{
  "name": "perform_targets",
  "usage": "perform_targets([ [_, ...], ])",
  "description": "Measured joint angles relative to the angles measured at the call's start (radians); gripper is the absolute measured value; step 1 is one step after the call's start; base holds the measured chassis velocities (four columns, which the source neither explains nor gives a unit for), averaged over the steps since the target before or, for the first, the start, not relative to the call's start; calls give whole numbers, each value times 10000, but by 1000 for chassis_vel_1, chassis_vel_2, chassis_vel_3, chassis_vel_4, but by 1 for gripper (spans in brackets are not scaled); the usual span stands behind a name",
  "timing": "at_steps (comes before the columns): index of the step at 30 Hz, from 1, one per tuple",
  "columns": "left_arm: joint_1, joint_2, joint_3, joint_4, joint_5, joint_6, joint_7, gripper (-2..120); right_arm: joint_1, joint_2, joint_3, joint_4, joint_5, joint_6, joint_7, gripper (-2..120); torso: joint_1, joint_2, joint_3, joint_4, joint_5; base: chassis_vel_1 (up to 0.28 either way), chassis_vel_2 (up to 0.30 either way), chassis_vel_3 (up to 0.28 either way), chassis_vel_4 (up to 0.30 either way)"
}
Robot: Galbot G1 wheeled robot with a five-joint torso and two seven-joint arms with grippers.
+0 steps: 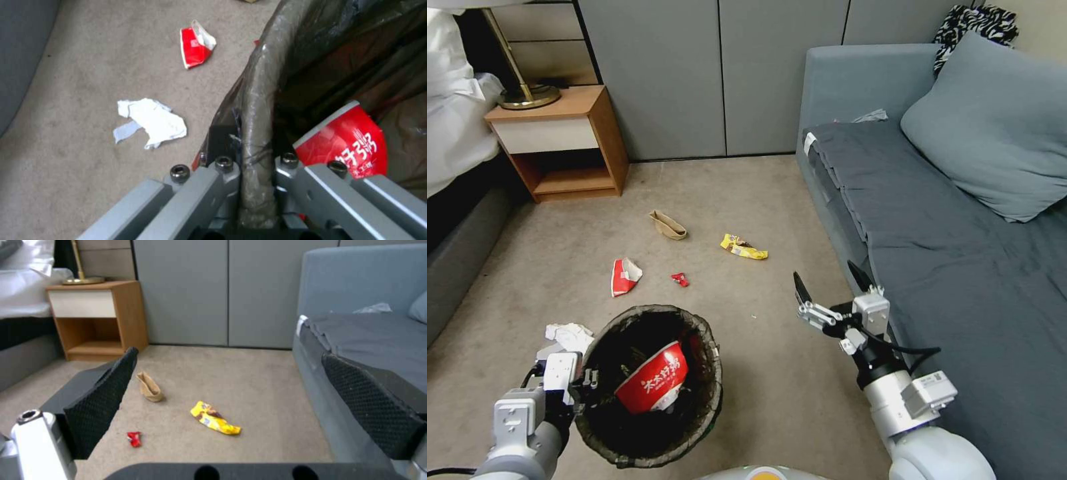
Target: Pick up the trash bin, then pick up the garbage from the floor and place it into the trash bin.
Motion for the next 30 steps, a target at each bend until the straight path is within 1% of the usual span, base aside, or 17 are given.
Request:
perform_targets([
  [9,-29,-129,-146,0,267,-47,235,1,-162,70,340,-240,-7,131,-31,100,0,0,0,1,0,0,0,0,0],
  [15,-76,-72,-142,0,227,-49,231,1,-313,165,438,-323,15,276,-52,100,-1,0,-1,1,0,-50,47,51,-53],
  [30,-85,23,-58,0,192,-47,194,1,-494,192,374,-419,-7,459,-76,100,-1,0,0,0,1,-179,177,183,-171],
])
